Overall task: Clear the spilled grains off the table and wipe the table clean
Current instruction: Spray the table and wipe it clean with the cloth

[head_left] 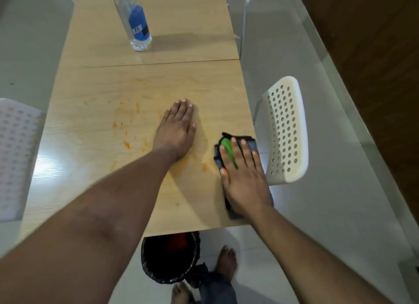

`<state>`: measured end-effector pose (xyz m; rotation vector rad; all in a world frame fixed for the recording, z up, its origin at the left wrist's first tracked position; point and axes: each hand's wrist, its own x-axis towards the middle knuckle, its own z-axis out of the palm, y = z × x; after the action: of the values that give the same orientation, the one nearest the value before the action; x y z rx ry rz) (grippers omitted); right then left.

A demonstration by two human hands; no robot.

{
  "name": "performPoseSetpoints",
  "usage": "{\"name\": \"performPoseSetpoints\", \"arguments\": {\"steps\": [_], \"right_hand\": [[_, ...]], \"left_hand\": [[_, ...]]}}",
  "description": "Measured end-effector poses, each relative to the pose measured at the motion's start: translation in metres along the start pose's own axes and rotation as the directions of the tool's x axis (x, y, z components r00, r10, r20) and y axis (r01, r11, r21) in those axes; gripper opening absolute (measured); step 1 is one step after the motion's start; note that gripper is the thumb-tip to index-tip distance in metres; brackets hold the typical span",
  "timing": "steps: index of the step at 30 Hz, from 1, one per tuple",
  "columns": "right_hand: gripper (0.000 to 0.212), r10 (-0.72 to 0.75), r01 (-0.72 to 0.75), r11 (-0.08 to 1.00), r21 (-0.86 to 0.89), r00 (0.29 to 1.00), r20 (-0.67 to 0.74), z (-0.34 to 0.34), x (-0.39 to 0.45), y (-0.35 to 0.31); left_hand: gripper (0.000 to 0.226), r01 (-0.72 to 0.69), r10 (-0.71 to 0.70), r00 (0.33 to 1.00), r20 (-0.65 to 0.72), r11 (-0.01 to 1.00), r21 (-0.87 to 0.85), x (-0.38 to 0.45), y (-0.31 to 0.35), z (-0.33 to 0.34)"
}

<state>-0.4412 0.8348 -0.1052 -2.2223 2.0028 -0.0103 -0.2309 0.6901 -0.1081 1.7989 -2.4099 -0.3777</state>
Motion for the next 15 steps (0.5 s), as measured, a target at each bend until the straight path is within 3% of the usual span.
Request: {"name": "performPoseSetpoints", "arguments": {"steps": [4, 10, 15], "right_hand": [[0.061, 0.069, -0.068, 0.998, -0.008, 0.997, 0.019, -0.001, -0.039, 0.021], [0.063, 0.208, -0.208, 0.978, -0.012, 0.977, -0.054, 0.000, 0.036, -0.009], [0.063, 0.058, -0.059, 0.998, -0.035, 0.998, -0.024, 0.007, 0.002, -0.050]], "left_hand": [[0.068, -0.050, 0.050, 0.999, 0.005, 0.999, 0.015, -0.036, -0.025, -0.004], [0.066, -0.018, 0.019, 0.999, -0.045, 1.000, 0.026, -0.045, -0.030, 0.002], [0.061, -0.015, 0.015, 0.999, -0.053, 1.000, -0.006, -0.048, -0.030, -0.003]]}}
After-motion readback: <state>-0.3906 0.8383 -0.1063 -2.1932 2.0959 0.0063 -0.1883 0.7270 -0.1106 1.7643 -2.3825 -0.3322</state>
